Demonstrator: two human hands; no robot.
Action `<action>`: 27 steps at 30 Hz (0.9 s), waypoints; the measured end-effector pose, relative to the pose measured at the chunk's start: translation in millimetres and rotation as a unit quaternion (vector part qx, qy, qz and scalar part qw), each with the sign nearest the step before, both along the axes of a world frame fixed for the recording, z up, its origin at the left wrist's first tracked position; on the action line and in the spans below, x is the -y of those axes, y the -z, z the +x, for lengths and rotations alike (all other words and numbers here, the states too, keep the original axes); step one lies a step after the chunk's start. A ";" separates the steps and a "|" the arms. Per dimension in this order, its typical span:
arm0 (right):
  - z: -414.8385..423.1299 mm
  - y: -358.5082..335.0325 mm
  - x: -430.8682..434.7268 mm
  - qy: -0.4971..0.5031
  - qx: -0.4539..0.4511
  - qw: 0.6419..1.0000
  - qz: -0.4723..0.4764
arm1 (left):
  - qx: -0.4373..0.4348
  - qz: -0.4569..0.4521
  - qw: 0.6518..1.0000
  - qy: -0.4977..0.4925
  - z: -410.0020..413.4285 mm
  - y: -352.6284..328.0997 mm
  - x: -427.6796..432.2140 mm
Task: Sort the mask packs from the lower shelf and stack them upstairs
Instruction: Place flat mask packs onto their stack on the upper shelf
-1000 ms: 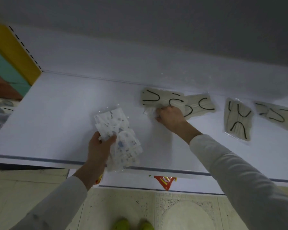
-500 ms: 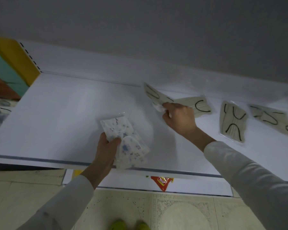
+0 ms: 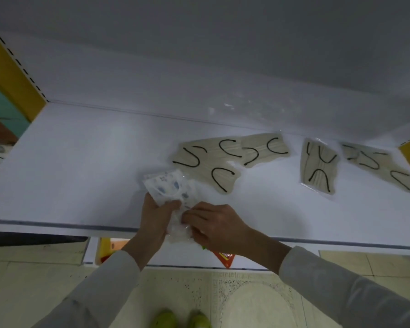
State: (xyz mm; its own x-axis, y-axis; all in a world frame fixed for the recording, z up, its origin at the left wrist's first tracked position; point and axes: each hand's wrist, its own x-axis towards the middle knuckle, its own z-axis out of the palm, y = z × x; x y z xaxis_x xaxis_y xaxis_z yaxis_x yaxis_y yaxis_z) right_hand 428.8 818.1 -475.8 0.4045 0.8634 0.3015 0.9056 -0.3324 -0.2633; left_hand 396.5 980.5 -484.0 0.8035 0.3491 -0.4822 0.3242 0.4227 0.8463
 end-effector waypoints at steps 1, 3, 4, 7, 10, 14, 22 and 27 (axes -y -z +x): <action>-2.7 -2.3 1.7 -0.006 -0.026 1.000 0.005 | 0.002 0.021 1.000 0.003 -3.5 -0.5 0.2; -7.4 -9.7 5.9 0.019 -0.085 0.996 0.031 | -0.008 0.042 0.999 -0.014 -7.8 -1.6 -1.5; -9.3 -14.4 7.5 0.062 -0.119 0.990 0.048 | -0.011 0.049 0.998 -0.028 -10.5 -3.3 -3.7; -13.6 -28.6 9.0 0.283 -0.277 0.915 0.072 | 0.001 0.036 0.996 -0.083 -19.8 -13.2 -11.6; -20.8 -38.4 1.8 0.378 -0.558 0.722 0.155 | 0.039 -0.019 0.990 -0.134 -27.2 -36.2 -12.5; -39.3 -51.4 -19.1 0.299 -0.718 0.523 0.350 | 0.112 -0.118 0.973 -0.162 -31.4 -68.6 4.7; -65.5 -153.2 4.7 0.297 -0.600 0.639 0.379 | 0.146 -0.136 0.978 -0.067 -74.6 -140.3 8.3; -99.9 -247.3 47.0 0.241 -0.502 0.757 0.341 | 0.176 0.036 0.982 0.056 -125.6 -219.1 -21.2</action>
